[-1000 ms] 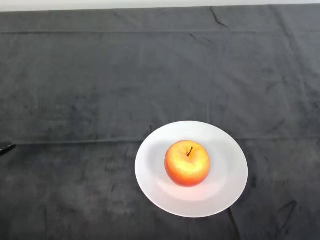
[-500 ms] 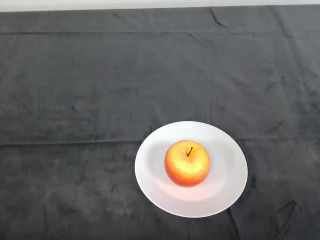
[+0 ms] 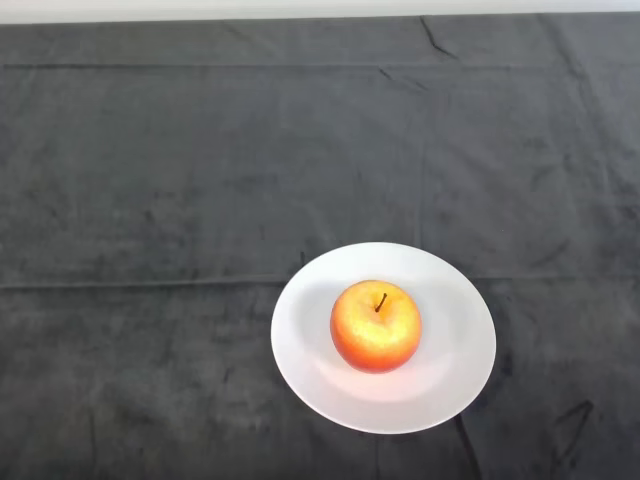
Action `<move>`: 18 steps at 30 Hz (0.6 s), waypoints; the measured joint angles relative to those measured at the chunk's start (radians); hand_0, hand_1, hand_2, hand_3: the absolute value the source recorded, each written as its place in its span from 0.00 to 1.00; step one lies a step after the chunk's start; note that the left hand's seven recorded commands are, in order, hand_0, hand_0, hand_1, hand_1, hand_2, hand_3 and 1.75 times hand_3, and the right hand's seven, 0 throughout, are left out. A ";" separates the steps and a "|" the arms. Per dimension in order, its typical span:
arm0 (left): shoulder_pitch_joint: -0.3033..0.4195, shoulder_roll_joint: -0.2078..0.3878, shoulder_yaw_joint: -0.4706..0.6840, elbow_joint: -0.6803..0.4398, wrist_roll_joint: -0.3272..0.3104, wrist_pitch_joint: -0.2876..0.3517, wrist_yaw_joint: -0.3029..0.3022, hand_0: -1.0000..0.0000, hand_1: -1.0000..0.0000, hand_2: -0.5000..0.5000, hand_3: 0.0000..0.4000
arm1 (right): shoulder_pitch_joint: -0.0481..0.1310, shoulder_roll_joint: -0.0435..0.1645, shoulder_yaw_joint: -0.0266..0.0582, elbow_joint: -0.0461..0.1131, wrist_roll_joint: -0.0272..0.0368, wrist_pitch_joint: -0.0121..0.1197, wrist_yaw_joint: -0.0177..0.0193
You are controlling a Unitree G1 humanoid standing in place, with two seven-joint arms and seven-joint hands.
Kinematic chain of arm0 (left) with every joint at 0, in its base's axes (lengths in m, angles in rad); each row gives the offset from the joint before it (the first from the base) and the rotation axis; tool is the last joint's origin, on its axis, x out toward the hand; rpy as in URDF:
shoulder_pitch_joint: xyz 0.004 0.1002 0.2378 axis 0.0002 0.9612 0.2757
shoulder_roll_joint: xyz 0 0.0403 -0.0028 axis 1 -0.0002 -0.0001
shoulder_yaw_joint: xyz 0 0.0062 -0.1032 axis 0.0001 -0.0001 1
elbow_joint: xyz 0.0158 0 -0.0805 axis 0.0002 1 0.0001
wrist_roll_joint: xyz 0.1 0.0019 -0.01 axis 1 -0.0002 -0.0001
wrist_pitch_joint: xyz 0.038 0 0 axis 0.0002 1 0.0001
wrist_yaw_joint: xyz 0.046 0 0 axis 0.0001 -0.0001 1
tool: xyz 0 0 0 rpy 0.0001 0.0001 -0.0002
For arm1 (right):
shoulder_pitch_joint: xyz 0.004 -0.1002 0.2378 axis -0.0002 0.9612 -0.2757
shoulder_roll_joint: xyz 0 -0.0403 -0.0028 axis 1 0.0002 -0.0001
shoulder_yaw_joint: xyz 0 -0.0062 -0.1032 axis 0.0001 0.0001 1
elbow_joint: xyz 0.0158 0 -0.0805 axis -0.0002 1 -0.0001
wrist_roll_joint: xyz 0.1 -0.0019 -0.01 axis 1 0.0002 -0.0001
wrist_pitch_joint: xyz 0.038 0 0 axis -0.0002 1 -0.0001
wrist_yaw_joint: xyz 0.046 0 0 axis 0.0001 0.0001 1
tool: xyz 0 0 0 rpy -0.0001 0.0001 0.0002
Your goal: Move the apple to the plate
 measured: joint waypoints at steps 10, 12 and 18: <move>-0.029 0.000 0.015 0.019 0.000 0.018 -0.008 1.00 1.00 0.50 0.00 | 0.000 0.000 0.0000 0.000 0.0000 0.000 0.0000; -0.035 0.000 0.021 0.019 0.001 0.018 -0.015 1.00 1.00 0.50 0.00 | 0.000 0.000 0.0001 0.000 0.0000 0.000 0.0000; -0.036 0.000 0.040 0.019 0.002 0.018 -0.021 1.00 1.00 0.50 0.00 | 0.000 0.000 0.0000 0.000 0.0000 0.000 0.0000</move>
